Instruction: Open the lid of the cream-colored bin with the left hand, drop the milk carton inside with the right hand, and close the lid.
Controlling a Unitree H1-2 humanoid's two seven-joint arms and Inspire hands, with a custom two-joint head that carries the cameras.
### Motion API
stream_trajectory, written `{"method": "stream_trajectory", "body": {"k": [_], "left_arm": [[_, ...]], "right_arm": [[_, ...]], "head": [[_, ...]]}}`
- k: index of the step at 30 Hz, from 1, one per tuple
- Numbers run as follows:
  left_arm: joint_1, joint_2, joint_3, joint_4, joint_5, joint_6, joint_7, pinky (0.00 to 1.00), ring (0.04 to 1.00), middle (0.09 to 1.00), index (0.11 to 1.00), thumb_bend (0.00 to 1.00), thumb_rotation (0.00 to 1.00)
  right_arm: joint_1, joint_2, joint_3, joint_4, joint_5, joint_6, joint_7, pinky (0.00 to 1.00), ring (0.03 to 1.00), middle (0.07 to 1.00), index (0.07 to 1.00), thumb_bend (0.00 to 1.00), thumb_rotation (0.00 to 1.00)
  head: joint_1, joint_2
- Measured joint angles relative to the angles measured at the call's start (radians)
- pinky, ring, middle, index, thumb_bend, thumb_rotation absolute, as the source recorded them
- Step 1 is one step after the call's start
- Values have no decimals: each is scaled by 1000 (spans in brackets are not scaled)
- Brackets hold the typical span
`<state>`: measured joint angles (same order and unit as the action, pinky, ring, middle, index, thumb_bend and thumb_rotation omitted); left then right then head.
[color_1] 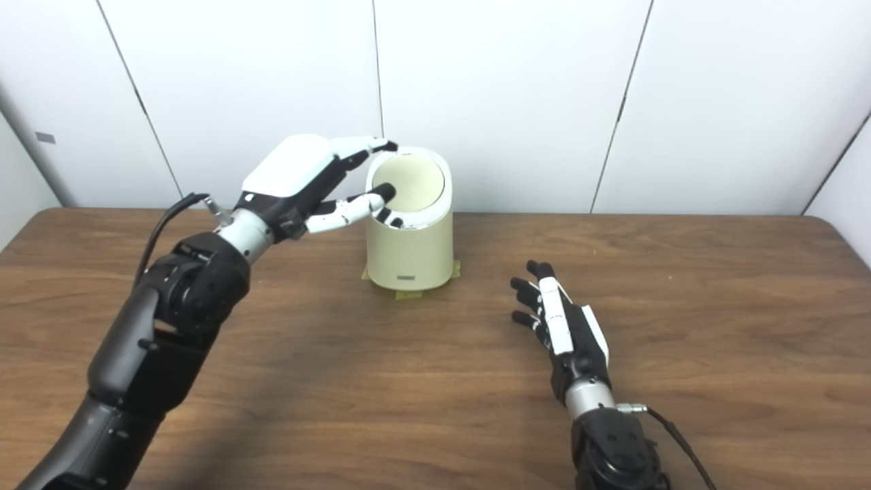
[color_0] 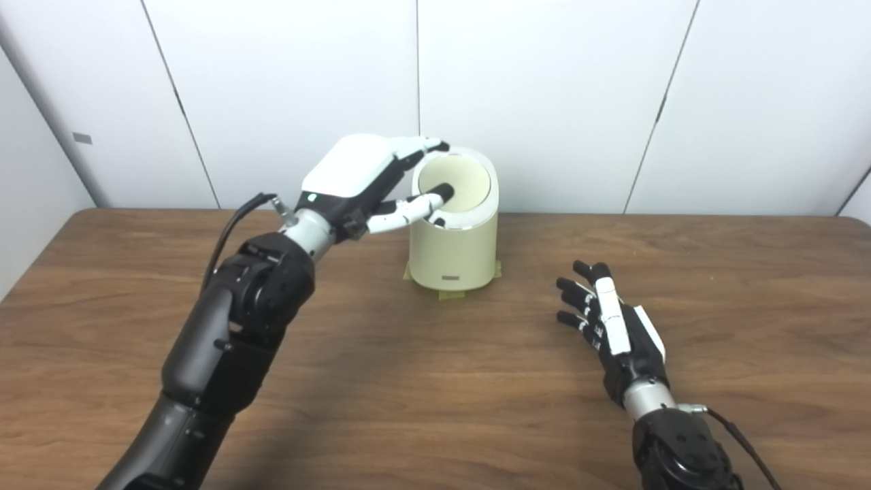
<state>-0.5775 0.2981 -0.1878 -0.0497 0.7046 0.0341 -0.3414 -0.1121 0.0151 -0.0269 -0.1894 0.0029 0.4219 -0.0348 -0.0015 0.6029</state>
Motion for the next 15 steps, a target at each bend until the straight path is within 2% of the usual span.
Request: {"method": "stream_trajectory", "body": {"k": [4, 7, 10, 12, 15], "left_arm": [[76, -38, 72, -59, -102, 131, -12, 841, 920, 935, 919, 415, 1000], [157, -86, 131, -99, -201, 230, -15, 838, 895, 906, 906, 392, 1000], [235, -129, 172, -119, -290, 287, -8, 891, 914, 916, 925, 397, 1000], [274, -164, 221, -150, -363, 339, 5, 900, 919, 925, 939, 394, 1000], [326, -196, 270, -179, -447, 352, 37, 901, 921, 929, 937, 370, 1000]], "right_arm": [[10, 4, -13, 0, 39, -22, 6, 810, 881, 874, 918, 608, 1000], [10, 11, -27, 0, 75, -39, 10, 857, 898, 885, 916, 609, 1000], [10, 13, -32, -2, 95, -42, 10, 840, 898, 886, 919, 618, 1000], [12, 16, -39, -10, 108, -42, 9, 818, 894, 884, 918, 625, 998], [14, 22, -55, -18, 124, -42, 5, 818, 893, 883, 917, 632, 997]], "head": [[-5, 2], [-9, 8], [-6, 6], [-6, 6], [-14, 6]]}}
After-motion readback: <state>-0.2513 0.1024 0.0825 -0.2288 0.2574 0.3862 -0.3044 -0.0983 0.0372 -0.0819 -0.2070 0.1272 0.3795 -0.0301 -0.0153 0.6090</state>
